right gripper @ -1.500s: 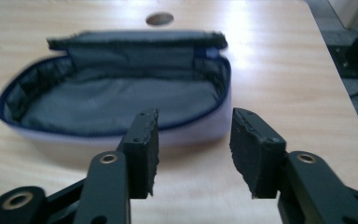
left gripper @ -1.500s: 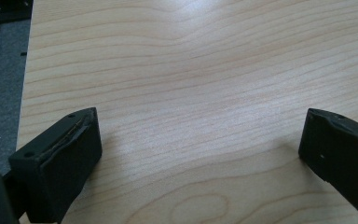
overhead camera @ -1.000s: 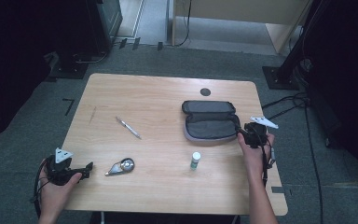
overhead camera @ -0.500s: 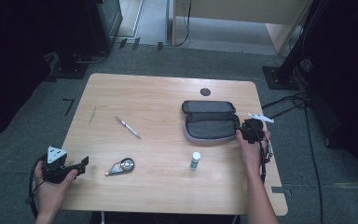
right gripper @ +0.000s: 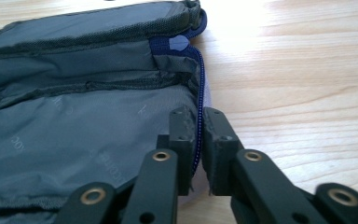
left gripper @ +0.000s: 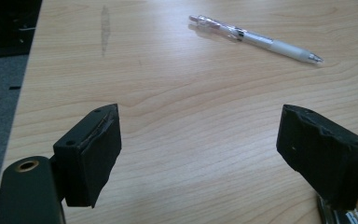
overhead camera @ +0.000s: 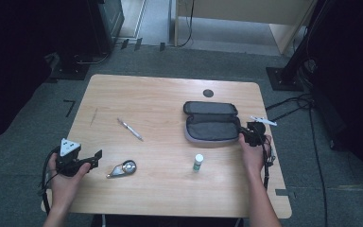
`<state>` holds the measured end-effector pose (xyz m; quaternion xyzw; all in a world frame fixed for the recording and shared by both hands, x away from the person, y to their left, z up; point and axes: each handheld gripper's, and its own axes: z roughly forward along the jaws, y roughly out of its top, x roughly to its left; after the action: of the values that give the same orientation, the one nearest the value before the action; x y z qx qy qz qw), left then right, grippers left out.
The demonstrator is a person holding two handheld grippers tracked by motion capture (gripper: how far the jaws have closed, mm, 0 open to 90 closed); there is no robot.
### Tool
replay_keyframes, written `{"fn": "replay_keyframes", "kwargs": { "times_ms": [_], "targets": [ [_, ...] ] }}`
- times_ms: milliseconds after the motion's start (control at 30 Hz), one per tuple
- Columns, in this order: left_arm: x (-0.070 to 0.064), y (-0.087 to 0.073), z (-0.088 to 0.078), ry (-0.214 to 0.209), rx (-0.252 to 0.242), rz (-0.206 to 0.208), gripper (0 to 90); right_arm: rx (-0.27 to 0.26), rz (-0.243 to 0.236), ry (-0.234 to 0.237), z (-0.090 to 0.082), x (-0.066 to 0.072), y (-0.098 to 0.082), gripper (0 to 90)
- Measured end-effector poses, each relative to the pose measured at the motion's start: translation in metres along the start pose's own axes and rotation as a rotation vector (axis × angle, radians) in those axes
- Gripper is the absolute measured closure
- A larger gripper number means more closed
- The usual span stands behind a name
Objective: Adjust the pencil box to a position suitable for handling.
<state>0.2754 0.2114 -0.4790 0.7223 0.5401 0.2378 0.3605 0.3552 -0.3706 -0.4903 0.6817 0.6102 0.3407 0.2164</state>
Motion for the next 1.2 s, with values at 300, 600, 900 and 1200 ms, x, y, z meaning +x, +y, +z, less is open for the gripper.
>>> {"fn": "replay_keyframes", "kwargs": {
  "times_ms": [300,600,900,1200],
  "targets": [
    [-0.004,-0.001,0.004,-0.013,0.007,-0.001,14.5,-0.005,-0.009,0.063,-0.001,0.020,-0.008,87.9],
    [-0.007,-0.007,0.006,-0.019,0.021,-0.001,14.5,-0.039,0.026,0.057,-0.003,0.051,-0.022,89.0],
    [-0.016,-0.007,0.008,-0.038,0.022,0.010,14.7,-0.046,0.055,0.126,-0.007,0.069,-0.032,75.0],
    [-0.046,0.016,0.017,-0.066,0.005,-0.021,23.1,-0.085,-0.034,0.181,-0.012,0.064,-0.025,64.4]
  ]
}}
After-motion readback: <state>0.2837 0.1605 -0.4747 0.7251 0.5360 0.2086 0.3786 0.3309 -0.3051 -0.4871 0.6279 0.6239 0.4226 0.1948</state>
